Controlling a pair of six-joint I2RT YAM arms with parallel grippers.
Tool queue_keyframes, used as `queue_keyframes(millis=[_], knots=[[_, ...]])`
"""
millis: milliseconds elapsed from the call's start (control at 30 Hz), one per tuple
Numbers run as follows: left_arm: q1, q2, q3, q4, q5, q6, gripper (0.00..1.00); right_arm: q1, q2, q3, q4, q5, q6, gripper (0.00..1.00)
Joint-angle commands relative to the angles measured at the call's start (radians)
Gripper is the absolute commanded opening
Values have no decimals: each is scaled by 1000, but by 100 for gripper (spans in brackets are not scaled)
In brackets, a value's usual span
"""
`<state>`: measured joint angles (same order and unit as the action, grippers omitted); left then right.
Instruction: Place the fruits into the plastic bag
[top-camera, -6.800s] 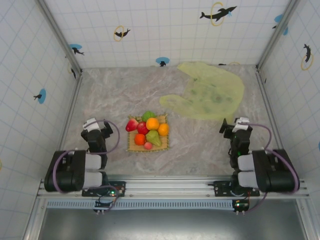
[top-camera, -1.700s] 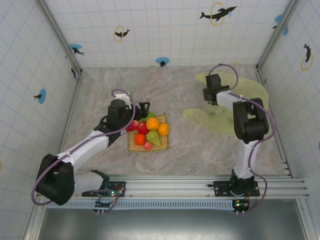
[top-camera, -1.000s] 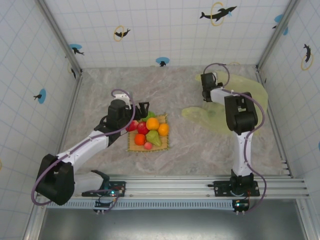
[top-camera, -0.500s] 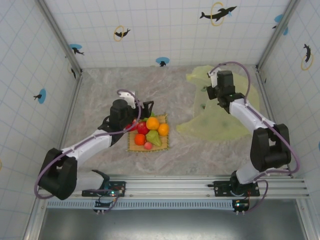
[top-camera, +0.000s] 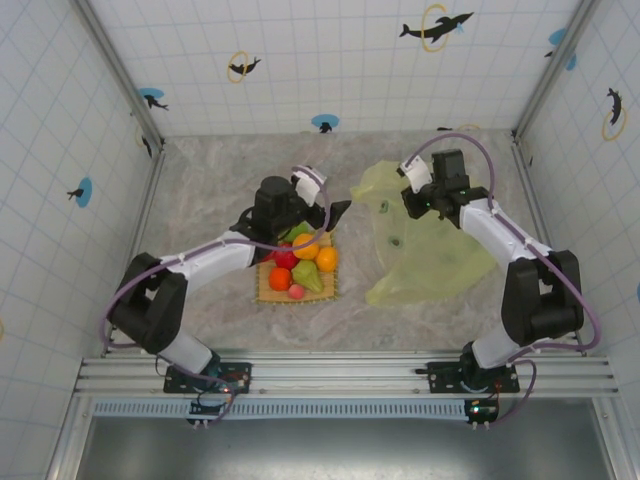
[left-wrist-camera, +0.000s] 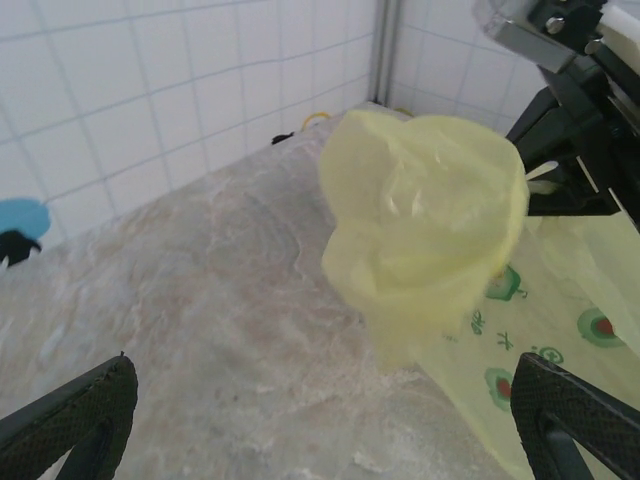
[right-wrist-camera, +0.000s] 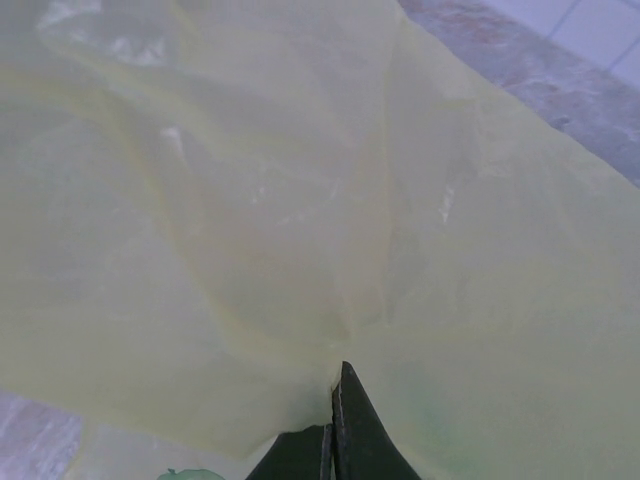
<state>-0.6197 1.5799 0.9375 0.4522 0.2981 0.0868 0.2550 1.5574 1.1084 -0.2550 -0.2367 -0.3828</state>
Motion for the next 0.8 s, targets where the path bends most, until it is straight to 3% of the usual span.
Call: queue_keyframes(millis=[0, 300, 400, 500, 567, 600, 700, 767], knots=[[-17, 47, 86, -32, 81, 108, 98, -3, -29, 48, -50, -78, -39, 0], [-43, 140, 151, -19, 136, 96, 92, 8, -34, 93, -97, -182, -63, 0], [-43, 173, 187, 6, 92, 39, 72, 11, -26, 117, -112, -217, -80, 0], [-43, 192, 223, 10, 132, -33, 32, 22, 1, 157, -123, -218, -82, 0], [-45, 185, 207, 43, 127, -97, 8, 45, 29, 188, -120, -139, -62, 0], [-47, 174, 188, 63, 103, -131, 0, 63, 42, 203, -108, -41, -39, 2], [-49, 129, 138, 89, -13, -262, 0, 115, 59, 214, -65, 219, 48, 20], [-49, 107, 132, 61, -68, -343, 0, 135, 42, 201, -49, 287, 115, 33]])
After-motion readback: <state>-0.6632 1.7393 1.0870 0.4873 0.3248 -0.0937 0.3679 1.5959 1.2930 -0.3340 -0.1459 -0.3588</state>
